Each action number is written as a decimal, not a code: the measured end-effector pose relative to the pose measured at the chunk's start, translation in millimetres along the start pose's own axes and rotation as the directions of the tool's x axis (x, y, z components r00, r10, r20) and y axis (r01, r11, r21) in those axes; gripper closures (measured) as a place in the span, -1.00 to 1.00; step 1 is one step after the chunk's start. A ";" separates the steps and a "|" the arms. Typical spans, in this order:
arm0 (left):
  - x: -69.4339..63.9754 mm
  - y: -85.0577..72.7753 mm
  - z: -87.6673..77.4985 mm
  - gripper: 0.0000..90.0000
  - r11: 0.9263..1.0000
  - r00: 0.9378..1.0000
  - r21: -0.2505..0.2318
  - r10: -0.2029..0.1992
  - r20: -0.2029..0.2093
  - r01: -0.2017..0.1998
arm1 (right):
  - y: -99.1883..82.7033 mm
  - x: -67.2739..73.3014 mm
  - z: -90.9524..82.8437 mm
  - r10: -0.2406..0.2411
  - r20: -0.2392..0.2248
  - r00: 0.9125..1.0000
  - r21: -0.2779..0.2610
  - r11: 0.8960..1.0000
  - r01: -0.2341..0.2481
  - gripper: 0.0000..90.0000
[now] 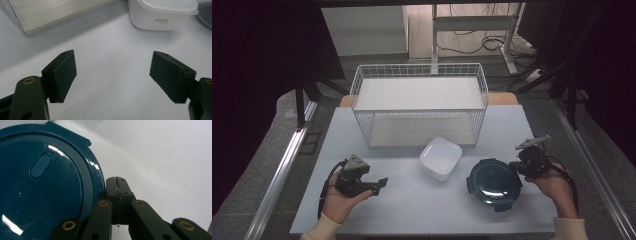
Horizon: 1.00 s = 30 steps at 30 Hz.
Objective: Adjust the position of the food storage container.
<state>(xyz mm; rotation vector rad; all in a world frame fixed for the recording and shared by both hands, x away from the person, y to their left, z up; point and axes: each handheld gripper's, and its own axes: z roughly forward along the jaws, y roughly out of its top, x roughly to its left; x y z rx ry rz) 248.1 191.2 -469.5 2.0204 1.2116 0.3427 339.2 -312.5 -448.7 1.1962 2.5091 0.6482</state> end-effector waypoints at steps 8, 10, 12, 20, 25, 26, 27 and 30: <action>-0.5 0.4 -0.4 -0.53 1.000 1.000 -0.001 0.004 0.001 -0.004 | 1.6 11.3 1.0 -0.015 -0.036 0.999 0.007 1.000 0.015 0.99; -0.6 0.3 -0.3 -0.53 1.000 1.000 0.000 0.002 0.000 -0.002 | 2.0 14.4 1.1 -0.019 -0.042 0.999 0.011 1.000 0.020 0.99; -0.7 0.3 -0.1 -0.53 1.000 1.000 0.000 0.003 -0.001 -0.003 | 2.4 17.8 1.0 -0.021 -0.045 0.999 0.014 1.000 0.022 0.99; -0.8 0.6 -1.3 -0.53 1.000 1.000 -0.003 0.005 0.001 -0.005 | 2.2 32.7 -0.2 -0.022 -0.045 0.999 0.030 0.999 0.024 0.99; -1.1 0.9 -1.7 -0.53 1.000 1.000 -0.004 0.008 0.003 -0.008 | 2.8 40.9 -0.3 -0.031 -0.054 0.998 0.036 0.999 0.033 0.99; -1.2 0.9 -1.7 -0.53 1.000 1.000 -0.004 0.008 0.004 -0.008 | 2.9 42.9 -0.1 -0.028 -0.056 0.998 0.036 0.999 0.030 0.99; -1.3 1.0 -1.7 -0.53 1.000 1.000 -0.004 0.009 0.004 -0.009 | 3.1 44.8 0.0 -0.031 -0.059 0.998 0.037 0.999 0.033 0.99; -2.2 1.3 -1.9 -0.53 1.000 1.000 -0.004 0.012 0.004 -0.012 | 4.0 49.4 0.5 -0.032 -0.067 0.997 0.039 0.999 0.035 0.99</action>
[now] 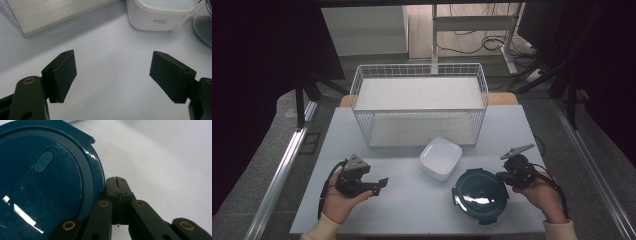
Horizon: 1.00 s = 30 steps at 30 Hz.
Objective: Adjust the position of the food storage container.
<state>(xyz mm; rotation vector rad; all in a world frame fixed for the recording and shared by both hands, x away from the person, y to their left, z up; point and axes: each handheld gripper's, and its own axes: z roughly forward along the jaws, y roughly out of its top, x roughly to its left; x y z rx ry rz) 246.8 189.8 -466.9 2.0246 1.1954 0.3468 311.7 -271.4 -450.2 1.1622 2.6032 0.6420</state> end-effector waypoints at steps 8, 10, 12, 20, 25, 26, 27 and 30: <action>-0.3 -0.2 0.9 -0.53 1.000 1.000 0.003 0.001 -0.001 -0.001 | 3.1 12.8 1.6 -0.015 -0.001 1.000 0.008 1.000 0.015 0.99; -0.3 -0.1 0.4 -0.53 1.000 1.000 0.001 0.003 0.000 -0.003 | 2.6 14.6 1.4 -0.017 -0.009 1.000 0.009 1.000 0.017 0.99; -0.5 0.1 -0.1 -0.53 1.000 1.000 0.000 0.001 0.000 -0.001 | 2.2 16.6 1.4 -0.019 -0.016 1.000 0.008 1.000 0.019 0.99; -1.3 0.3 -1.0 -0.53 1.000 1.000 -0.003 0.003 0.000 -0.003 | 1.0 17.5 1.8 -0.019 -0.039 0.999 -0.002 1.000 0.019 0.99; -1.3 0.3 -2.0 -0.53 1.000 1.000 -0.005 0.006 0.002 -0.006 | -5.3 9.6 -4.4 -0.004 -0.058 0.998 -0.034 0.999 0.002 0.98; -1.4 0.3 -2.4 -0.53 1.000 1.000 -0.005 0.005 0.001 -0.005 | -6.9 8.2 -6.7 0.004 -0.047 0.999 -0.037 0.999 -0.006 0.98; -1.5 0.3 -2.5 -0.53 1.000 1.000 -0.006 0.006 0.001 -0.006 | -10.4 5.5 -10.3 0.019 -0.033 0.999 -0.041 0.999 -0.021 0.98; -1.7 0.4 -3.2 -0.53 1.000 1.000 -0.008 0.008 0.003 -0.008 | -21.0 -0.1 -15.5 0.055 -0.017 0.998 -0.037 0.998 -0.056 0.98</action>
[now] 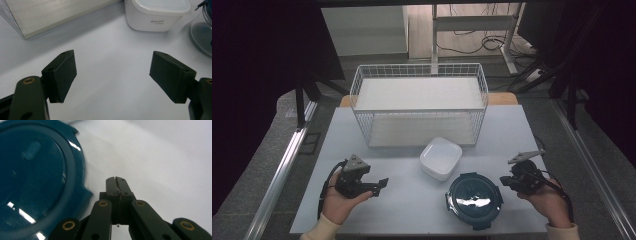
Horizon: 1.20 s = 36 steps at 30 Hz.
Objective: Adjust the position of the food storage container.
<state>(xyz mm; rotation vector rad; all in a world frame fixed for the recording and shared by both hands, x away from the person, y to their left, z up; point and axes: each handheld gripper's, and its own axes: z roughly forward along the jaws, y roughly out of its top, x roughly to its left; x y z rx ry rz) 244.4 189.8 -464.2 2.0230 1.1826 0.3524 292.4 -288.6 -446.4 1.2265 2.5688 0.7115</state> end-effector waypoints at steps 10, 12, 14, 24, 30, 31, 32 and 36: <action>-1.3 0.6 1.5 -0.53 1.000 1.000 0.003 0.005 0.005 -0.005 | -32.2 7.4 10.1 0.031 -0.044 0.999 0.065 0.997 -0.029 0.98; -2.2 0.5 2.7 -0.53 1.000 1.000 0.006 0.008 0.008 -0.008 | -29.8 11.2 11.7 0.019 -0.054 0.998 0.061 0.998 -0.016 0.98; -2.7 0.4 3.3 -0.53 1.000 1.000 0.007 0.009 0.009 -0.009 | -27.6 15.4 12.1 0.006 -0.063 0.998 0.062 0.998 -0.002 0.98; -4.4 0.6 5.8 -0.53 1.000 1.000 0.014 0.013 0.009 -0.013 | -24.9 23.0 16.1 -0.020 -0.049 0.999 0.057 0.998 0.023 0.99; -4.8 0.4 6.6 -0.53 1.000 1.000 0.018 0.013 0.009 -0.014 | -21.9 30.1 18.9 -0.040 -0.059 0.997 0.052 0.998 0.043 0.99; -4.7 0.3 6.7 -0.53 1.000 1.000 0.019 0.014 0.009 -0.014 | -21.6 31.2 19.1 -0.042 -0.060 0.997 0.051 0.998 0.045 0.99; -4.6 0.3 6.8 -0.53 1.000 1.000 0.019 0.014 0.010 -0.015 | -21.3 31.9 19.4 -0.052 -0.064 0.997 0.050 0.997 0.055 0.99; -4.8 0.2 6.9 -0.53 1.000 1.000 0.019 0.014 0.010 -0.014 | -20.6 33.0 21.4 -0.066 -0.068 0.995 0.034 0.997 0.069 0.99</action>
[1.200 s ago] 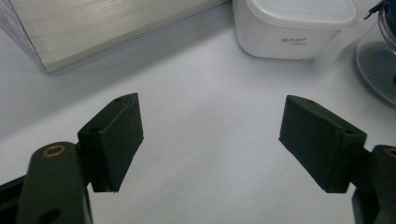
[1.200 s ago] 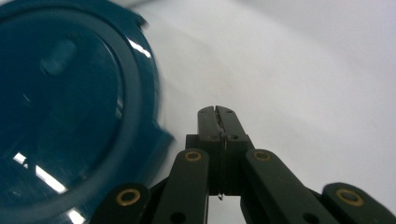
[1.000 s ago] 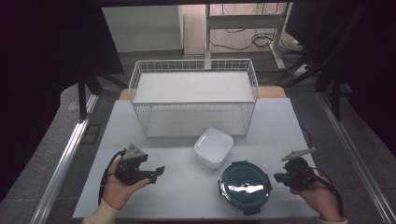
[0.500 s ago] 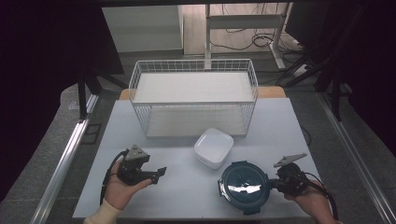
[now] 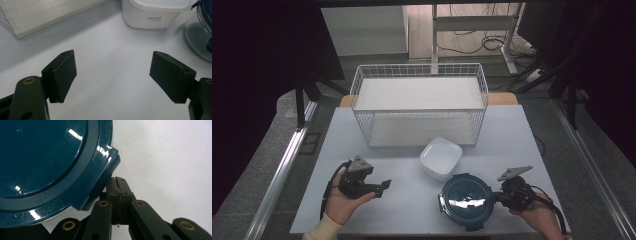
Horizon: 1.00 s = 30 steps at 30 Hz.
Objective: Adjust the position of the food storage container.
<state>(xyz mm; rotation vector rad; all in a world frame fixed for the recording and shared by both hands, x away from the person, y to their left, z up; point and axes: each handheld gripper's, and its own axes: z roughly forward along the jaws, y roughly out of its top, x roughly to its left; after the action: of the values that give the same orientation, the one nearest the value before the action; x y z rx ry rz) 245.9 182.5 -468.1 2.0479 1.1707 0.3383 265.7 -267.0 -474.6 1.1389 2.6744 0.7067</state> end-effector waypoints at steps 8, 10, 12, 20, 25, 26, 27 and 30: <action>-0.6 -0.2 1.3 -0.53 1.000 1.000 0.005 0.005 -0.001 -0.005 | 1.5 2.1 1.8 -0.036 0.007 0.999 -0.012 0.999 0.036 0.99; -0.9 -0.1 1.4 -0.53 1.000 1.000 0.005 0.005 -0.001 -0.005 | 1.6 2.6 2.1 -0.046 0.008 0.999 -0.013 0.999 0.046 0.99; -0.9 -0.2 1.6 -0.53 1.000 1.000 0.005 0.004 0.000 -0.004 | 1.5 3.0 2.3 -0.058 0.008 0.998 -0.018 0.998 0.058 0.99; -0.7 -0.4 1.8 -0.53 1.000 1.000 0.006 0.003 -0.001 -0.003 | 2.4 8.1 2.8 -0.102 -0.015 0.995 -0.018 0.995 0.101 0.99; -0.9 -0.4 2.1 -0.53 1.000 1.000 0.006 0.003 0.001 -0.003 | 2.0 8.5 2.8 -0.105 -0.032 0.994 -0.023 0.994 0.104 0.99; -0.8 -0.4 2.2 -0.53 1.000 1.000 0.006 0.003 0.001 -0.003 | 2.0 8.5 2.7 -0.108 -0.036 0.994 -0.023 0.994 0.107 0.99; -0.8 -0.5 2.2 -0.53 1.000 1.000 0.006 0.003 0.001 -0.003 | 2.0 8.6 2.6 -0.109 -0.039 0.993 -0.023 0.994 0.108 0.99; -0.9 -0.4 2.2 -0.53 1.000 1.000 0.006 0.003 0.001 -0.003 | 2.0 9.0 2.7 -0.112 -0.050 0.992 -0.023 0.994 0.111 0.99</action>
<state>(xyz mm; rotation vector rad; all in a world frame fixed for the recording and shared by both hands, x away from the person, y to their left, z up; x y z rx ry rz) 246.3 180.9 -469.8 2.0555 1.1690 0.3354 261.5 -258.4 -475.6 0.9707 2.7413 0.7516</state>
